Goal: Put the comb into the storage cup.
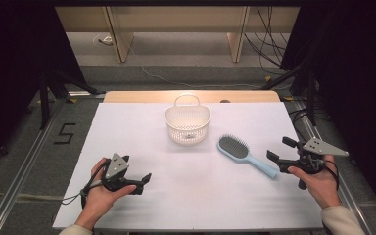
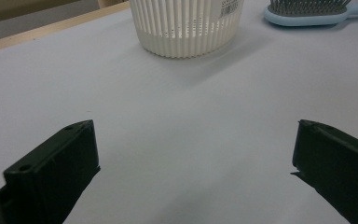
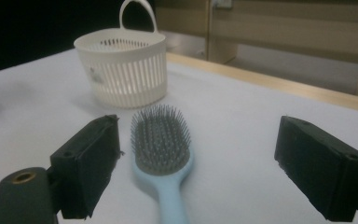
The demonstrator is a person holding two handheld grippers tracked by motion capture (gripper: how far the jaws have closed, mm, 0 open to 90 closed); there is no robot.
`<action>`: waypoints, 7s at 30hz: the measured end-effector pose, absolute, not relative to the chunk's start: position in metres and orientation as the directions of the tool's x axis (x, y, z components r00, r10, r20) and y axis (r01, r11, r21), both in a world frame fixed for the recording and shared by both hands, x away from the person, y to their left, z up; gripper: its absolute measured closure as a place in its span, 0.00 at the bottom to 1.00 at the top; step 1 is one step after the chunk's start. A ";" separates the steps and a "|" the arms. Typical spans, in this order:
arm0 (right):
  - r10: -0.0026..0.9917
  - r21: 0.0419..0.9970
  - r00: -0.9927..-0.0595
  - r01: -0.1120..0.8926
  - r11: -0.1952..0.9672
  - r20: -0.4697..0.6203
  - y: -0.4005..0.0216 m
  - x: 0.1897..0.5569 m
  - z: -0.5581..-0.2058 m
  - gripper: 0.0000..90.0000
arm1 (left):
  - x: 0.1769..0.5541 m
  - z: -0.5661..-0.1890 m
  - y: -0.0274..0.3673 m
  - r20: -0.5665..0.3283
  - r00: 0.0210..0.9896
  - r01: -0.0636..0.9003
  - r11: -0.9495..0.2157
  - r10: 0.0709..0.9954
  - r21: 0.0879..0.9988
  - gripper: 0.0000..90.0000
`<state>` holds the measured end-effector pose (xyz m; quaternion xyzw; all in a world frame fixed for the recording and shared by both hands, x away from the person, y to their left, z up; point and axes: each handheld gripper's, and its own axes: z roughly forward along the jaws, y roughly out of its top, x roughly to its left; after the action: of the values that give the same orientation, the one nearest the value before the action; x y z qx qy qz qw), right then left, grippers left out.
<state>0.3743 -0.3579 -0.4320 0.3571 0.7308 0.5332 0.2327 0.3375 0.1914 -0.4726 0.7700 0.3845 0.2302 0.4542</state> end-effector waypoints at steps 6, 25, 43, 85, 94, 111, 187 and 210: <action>0.727 0.893 -0.686 0.341 0.293 0.023 -0.349 0.390 -0.430 0.17 | 0.338 -0.473 0.191 0.001 0.599 0.385 -0.289 0.800 0.876 0.00; 0.645 0.578 -0.763 0.513 0.634 -0.030 -0.315 0.425 -0.423 0.20 | 0.339 -0.473 0.190 -0.003 0.596 0.384 -0.282 0.803 0.879 0.01; 0.592 0.223 -0.806 0.573 0.789 -0.022 -0.277 0.450 -0.439 0.25 | 0.340 -0.474 0.189 -0.013 0.599 0.387 -0.275 0.801 0.880 0.01; 0.587 0.054 -0.809 0.585 0.809 -0.032 -0.249 0.475 -0.452 0.54 | 0.340 -0.473 0.189 -0.017 0.603 0.385 -0.272 0.798 0.882 0.03; 0.606 0.054 -0.796 0.604 0.795 -0.016 -0.247 0.475 -0.452 0.58 | 0.340 -0.473 0.189 -0.017 0.603 0.383 -0.271 0.797 0.883 0.04; 0.600 0.026 -0.800 0.600 0.800 -0.016 -0.246 0.477 -0.451 0.73 | 0.340 -0.473 0.189 -0.019 0.606 0.382 -0.270 0.795 0.884 0.04; 0.771 0.697 -0.635 0.532 0.481 -0.048 -0.288 0.408 -0.431 0.78 | 0.340 -0.473 0.189 -0.023 0.597 0.386 -0.262 0.802 0.884 0.06; 0.800 0.790 -0.600 0.483 0.377 -0.015 -0.296 0.403 -0.434 0.78 | 0.340 -0.473 0.189 -0.020 0.596 0.382 -0.262 0.803 0.886 0.07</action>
<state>0.4026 -0.2960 -0.4336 0.3986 0.8046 0.3906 0.2031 0.3399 0.1895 -0.4726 0.7617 0.3887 0.2254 0.4668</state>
